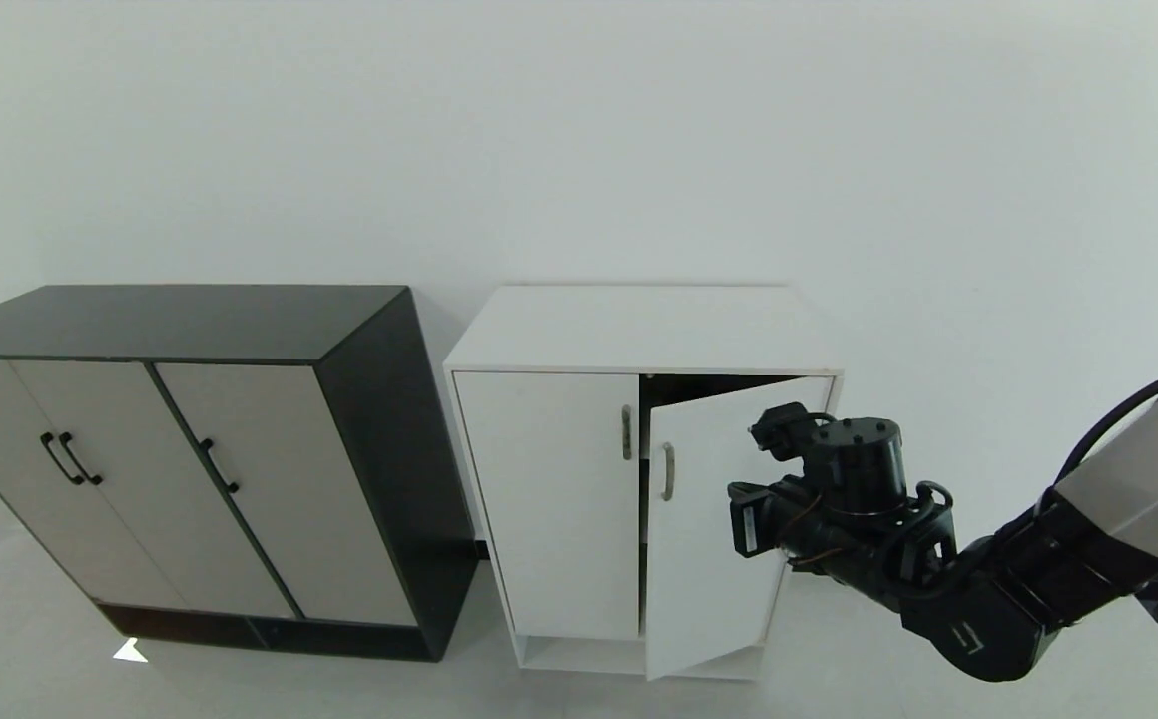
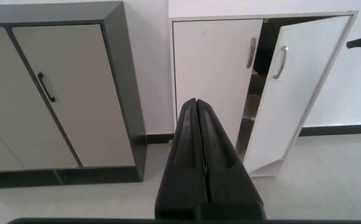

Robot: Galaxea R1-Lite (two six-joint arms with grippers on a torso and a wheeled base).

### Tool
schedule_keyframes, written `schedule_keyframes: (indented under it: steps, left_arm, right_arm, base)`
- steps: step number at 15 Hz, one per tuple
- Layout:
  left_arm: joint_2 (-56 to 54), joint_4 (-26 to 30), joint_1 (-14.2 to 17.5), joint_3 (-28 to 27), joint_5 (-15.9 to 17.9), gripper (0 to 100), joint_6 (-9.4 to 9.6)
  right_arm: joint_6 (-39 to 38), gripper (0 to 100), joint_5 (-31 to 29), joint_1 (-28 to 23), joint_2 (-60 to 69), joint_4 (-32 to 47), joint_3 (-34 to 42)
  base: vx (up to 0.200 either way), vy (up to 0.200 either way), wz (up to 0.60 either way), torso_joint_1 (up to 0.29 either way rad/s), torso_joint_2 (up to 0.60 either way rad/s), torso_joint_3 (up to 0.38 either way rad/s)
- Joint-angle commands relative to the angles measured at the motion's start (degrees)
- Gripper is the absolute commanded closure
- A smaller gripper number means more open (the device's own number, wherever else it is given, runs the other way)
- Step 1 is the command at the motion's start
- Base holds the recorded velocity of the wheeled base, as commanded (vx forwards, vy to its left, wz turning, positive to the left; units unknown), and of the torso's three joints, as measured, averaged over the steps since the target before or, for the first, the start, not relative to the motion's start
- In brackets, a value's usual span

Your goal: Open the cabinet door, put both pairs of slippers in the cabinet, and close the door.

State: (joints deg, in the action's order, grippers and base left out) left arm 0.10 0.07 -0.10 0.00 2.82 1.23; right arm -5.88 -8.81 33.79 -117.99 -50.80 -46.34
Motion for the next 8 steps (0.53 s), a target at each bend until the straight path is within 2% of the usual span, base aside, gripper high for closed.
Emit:
schedule_keyframes:
  steps: [1, 8]
  left_arm:
    - [-0.01, 0.01, 0.01, 0.0, 0.0, 100, 0.0]
    - [-0.01, 0.01, 0.01, 0.0, 0.0, 100, 0.0]
  right_arm:
    - [0.08, 100, 0.2, -0.39, -1.54, -0.53, 0.63]
    - [0.43, 100, 0.02, -0.31, -0.84, -3.87, 4.32]
  base:
    - [0.2, 0.0, 0.0, 0.012, 0.0, 0.002]
    - [0.2, 0.0, 0.0, 0.006, 0.0, 0.002]
